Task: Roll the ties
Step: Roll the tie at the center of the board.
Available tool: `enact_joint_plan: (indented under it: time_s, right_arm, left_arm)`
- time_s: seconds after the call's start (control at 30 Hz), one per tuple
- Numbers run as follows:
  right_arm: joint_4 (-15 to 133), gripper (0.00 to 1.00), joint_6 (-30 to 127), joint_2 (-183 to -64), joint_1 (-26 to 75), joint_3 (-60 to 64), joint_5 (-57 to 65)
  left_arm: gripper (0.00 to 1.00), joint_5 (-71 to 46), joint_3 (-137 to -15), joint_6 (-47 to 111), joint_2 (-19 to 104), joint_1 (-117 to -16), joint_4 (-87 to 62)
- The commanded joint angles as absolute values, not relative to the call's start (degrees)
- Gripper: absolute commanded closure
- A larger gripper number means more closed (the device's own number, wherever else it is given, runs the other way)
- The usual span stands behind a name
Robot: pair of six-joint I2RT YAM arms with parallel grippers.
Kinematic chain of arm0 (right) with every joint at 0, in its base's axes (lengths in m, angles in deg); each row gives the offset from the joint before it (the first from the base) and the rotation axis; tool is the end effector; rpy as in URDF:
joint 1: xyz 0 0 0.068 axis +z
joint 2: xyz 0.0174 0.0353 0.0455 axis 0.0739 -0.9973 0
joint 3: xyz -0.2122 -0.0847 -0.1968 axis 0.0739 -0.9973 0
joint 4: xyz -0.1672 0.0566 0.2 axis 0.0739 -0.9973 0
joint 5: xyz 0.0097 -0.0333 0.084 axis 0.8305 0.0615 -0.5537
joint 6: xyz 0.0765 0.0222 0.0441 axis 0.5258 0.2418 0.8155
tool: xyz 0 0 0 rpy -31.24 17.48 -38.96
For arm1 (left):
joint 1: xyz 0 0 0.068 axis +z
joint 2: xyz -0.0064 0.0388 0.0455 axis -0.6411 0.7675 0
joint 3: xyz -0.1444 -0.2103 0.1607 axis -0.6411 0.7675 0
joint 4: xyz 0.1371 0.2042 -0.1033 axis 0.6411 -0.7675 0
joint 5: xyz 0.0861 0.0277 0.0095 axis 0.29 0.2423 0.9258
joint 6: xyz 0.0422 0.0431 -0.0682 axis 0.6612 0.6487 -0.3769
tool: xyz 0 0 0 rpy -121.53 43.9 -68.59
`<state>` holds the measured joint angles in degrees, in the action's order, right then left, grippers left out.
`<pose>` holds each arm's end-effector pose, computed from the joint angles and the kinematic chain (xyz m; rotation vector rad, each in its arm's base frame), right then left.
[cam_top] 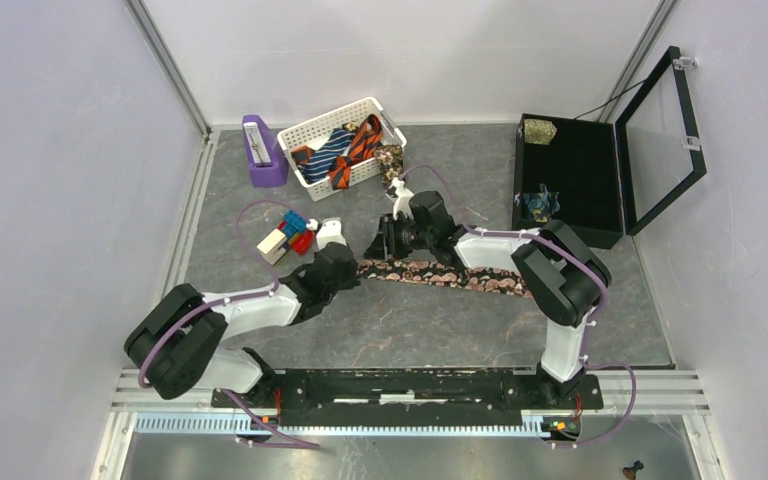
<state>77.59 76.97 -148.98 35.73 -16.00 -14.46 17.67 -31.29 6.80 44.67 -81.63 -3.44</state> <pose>0.3143 0.3103 0.1676 -0.3975 2.2817 1.2143 0.2294 -0.1641 0.1511 -0.1014 2.2121 -0.3319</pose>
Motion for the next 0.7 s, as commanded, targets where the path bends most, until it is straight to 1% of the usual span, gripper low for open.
enact_joint_plan:
  time_s: [0.0,0.1,0.4,0.67]
  right_arm:
    - [79.23,0.62,77.82,-151.5,37.81,-11.49,-15.15]
    - [78.8,0.61,78.21,-153.24,39.05,-9.78,-14.74]
    - [76.84,0.61,78.27,-157.36,40.12,-6.17,-12.88]
    - [75.82,0.61,78.11,-159.17,41.51,-6.3,-12.12]
  left_arm:
    - [0.97,17.31,-29.91,4.94,42.5,-80.92,-1.29]
    - [0.98,17.15,-29.57,5.1,41.34,-80.74,-0.98]
    - [0.98,15.8,-28.73,6.17,38.9,-80.48,-0.57]
    - [0.98,15.2,-28.26,6.44,38.33,-80.39,0.63]
